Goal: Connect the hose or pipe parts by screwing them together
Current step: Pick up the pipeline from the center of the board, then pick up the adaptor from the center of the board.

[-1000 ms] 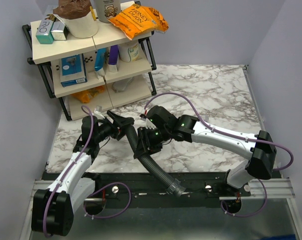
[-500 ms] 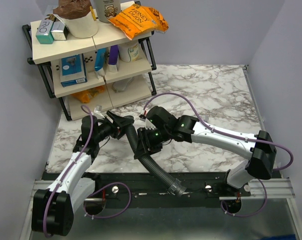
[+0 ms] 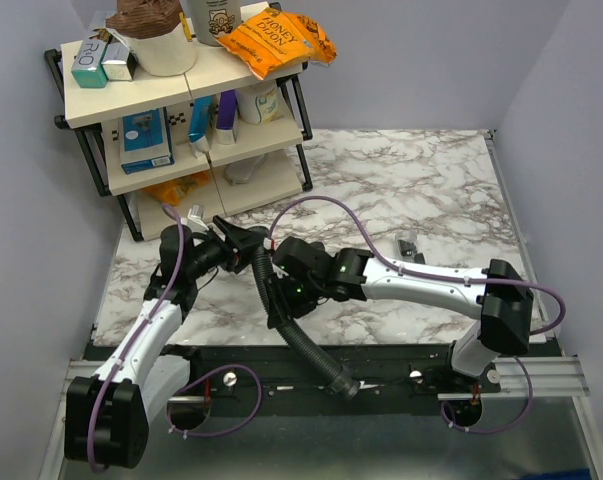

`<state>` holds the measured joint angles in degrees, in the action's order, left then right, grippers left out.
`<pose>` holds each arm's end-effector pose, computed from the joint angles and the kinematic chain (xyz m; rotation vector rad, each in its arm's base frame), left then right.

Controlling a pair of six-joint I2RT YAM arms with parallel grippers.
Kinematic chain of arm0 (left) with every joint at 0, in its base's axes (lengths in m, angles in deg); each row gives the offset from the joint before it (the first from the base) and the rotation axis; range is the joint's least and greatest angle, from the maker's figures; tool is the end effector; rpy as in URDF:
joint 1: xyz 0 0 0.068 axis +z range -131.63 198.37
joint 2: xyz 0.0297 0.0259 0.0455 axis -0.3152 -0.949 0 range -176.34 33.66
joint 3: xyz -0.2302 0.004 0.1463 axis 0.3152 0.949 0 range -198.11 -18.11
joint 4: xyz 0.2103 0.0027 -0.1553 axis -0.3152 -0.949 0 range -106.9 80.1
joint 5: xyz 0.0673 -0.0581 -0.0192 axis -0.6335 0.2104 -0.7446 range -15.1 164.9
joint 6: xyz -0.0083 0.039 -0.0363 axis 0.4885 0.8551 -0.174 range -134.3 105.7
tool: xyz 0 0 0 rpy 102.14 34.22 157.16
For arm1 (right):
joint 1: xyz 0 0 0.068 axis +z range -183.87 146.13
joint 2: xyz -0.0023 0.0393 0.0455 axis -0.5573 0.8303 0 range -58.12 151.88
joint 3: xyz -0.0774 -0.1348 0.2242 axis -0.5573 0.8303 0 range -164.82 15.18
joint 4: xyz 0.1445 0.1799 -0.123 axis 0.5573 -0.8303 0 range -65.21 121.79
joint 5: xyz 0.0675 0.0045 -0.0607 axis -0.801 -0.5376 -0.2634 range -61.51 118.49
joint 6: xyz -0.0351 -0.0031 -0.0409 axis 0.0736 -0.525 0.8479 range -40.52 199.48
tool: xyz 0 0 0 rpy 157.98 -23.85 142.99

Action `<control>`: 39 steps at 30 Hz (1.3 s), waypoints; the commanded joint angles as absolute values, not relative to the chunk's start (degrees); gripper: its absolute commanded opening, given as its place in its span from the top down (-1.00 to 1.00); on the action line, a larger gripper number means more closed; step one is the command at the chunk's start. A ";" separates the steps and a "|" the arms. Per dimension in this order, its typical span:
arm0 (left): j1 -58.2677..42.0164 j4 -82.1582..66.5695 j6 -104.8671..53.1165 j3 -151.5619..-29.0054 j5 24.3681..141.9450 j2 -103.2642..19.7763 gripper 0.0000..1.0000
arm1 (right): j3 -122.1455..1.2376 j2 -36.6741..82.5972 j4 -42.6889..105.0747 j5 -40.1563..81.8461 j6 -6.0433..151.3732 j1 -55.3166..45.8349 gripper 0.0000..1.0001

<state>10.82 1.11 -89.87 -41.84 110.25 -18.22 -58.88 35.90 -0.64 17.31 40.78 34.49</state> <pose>0.1955 -0.0465 0.2282 -0.7562 1.9933 -1.5109 0.1247 0.3333 0.2633 -0.7948 2.6431 0.9158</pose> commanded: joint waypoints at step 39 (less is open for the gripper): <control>22.24 -37.40 -49.55 -100.82 143.71 -21.45 1.00 | -54.15 28.87 -11.37 50.80 34.30 22.56 -0.75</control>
<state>21.64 -30.13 -55.77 -98.76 140.56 -22.81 -48.46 22.61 -9.49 46.57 34.49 22.91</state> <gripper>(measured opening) 0.683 0.873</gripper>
